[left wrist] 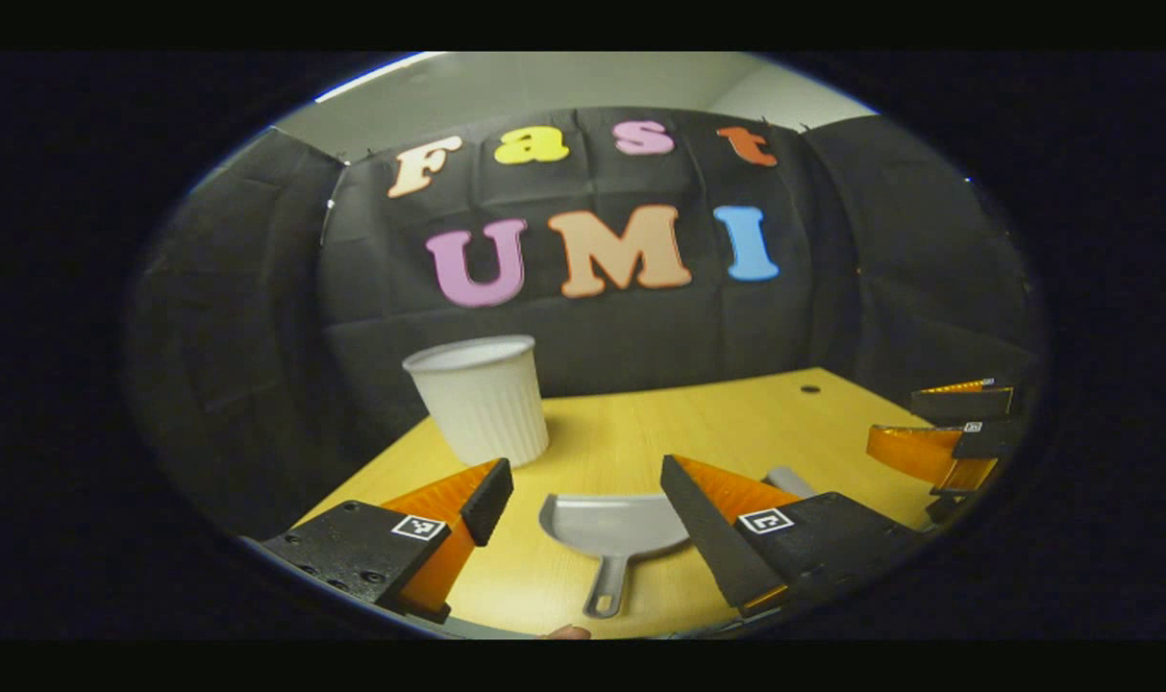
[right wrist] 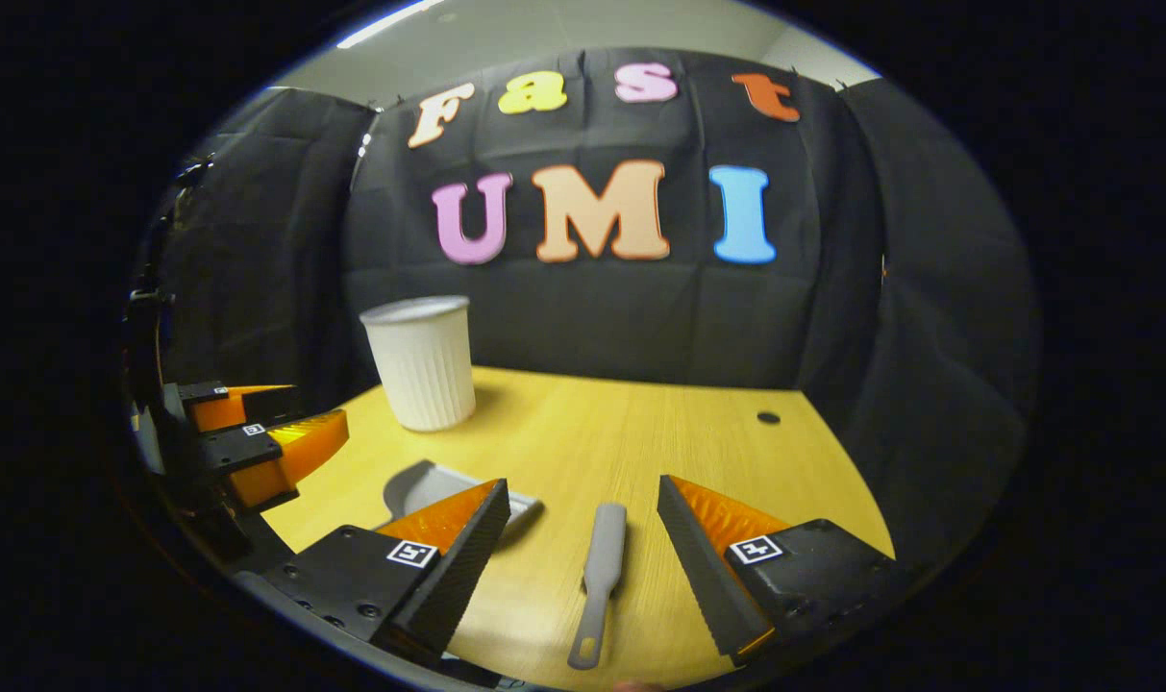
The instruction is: Pick up the small broom and dustpan from the desktop, sweep the trash into the dustpan with the broom, and then empty the trash into the garbage bin.
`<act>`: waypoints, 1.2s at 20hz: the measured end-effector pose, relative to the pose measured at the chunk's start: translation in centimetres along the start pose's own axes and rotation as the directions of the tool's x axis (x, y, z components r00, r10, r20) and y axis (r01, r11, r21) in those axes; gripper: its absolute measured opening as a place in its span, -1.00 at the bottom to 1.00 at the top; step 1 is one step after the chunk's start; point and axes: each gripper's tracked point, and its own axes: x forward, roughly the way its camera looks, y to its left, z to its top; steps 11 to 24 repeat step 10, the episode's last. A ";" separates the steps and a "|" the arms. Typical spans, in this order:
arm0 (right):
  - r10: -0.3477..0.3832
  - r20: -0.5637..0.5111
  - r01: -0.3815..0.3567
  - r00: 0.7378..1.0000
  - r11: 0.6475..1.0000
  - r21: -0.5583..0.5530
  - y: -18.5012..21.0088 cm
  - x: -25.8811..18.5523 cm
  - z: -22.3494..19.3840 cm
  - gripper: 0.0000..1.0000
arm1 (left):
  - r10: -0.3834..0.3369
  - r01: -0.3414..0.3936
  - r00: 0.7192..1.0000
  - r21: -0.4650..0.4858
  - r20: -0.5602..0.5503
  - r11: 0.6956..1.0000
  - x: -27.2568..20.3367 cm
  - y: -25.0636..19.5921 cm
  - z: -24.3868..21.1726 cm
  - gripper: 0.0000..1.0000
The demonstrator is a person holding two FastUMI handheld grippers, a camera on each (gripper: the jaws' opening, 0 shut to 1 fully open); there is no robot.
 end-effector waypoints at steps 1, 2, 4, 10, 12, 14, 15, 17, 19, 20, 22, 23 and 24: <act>0.003 0.051 -0.003 0.999 1.000 -0.001 -0.1 -0.7 1.8 0.87 | -0.008 0.009 0.998 -0.005 0.059 1.000 -0.3 -0.6 2.4 0.89; 0.003 0.087 -0.003 0.996 1.000 0.000 -0.3 -0.9 4.2 0.87 | -0.027 0.028 0.995 -0.007 0.097 1.000 -0.7 -1.3 4.3 0.87; -0.014 0.164 0.011 0.986 1.000 0.018 -0.7 -4.0 7.1 0.87 | -0.087 0.093 0.984 -0.030 0.157 0.995 -1.3 -2.7 7.2 0.86; -0.143 0.308 0.121 0.941 0.989 0.091 -1.0 -6.8 13.7 0.86 | -0.172 0.184 0.963 -0.042 0.208 0.982 -1.3 -3.9 9.5 0.87; -0.143 0.308 0.121 0.941 0.989 0.091 -1.0 -6.8 13.7 0.86 | -0.172 0.184 0.963 -0.042 0.208 0.982 -1.3 -3.9 9.5 0.87; -0.143 0.308 0.121 0.941 0.989 0.091 -1.0 -6.8 13.7 0.86 | -0.172 0.184 0.963 -0.042 0.208 0.982 -1.3 -3.9 9.5 0.87; -0.143 0.308 0.121 0.941 0.989 0.091 -1.0 -6.8 13.7 0.86 | -0.172 0.184 0.963 -0.042 0.208 0.982 -1.3 -3.9 9.5 0.87; -0.143 0.308 0.121 0.941 0.989 0.091 -1.0 -6.8 13.7 0.86 | -0.172 0.184 0.963 -0.042 0.208 0.982 -1.3 -3.9 9.5 0.87; -0.143 0.308 0.121 0.941 0.989 0.091 -1.0 -6.8 13.7 0.86 | -0.172 0.184 0.963 -0.042 0.208 0.982 -1.3 -3.9 9.5 0.87; -0.143 0.308 0.121 0.941 0.989 0.091 -1.0 -6.8 13.7 0.86 | -0.172 0.184 0.963 -0.042 0.208 0.982 -1.3 -3.9 9.5 0.87; -0.143 0.308 0.121 0.941 0.989 0.091 -1.0 -6.8 13.7 0.86 | -0.172 0.184 0.963 -0.042 0.208 0.982 -1.3 -3.9 9.5 0.87; -0.143 0.308 0.121 0.941 0.989 0.091 -1.0 -6.8 13.7 0.86 | -0.172 0.184 0.963 -0.042 0.208 0.982 -1.3 -3.9 9.5 0.87; -0.143 0.308 0.121 0.941 0.989 0.091 -1.0 -6.8 13.7 0.86 | -0.172 0.184 0.963 -0.042 0.208 0.982 -1.3 -3.9 9.5 0.87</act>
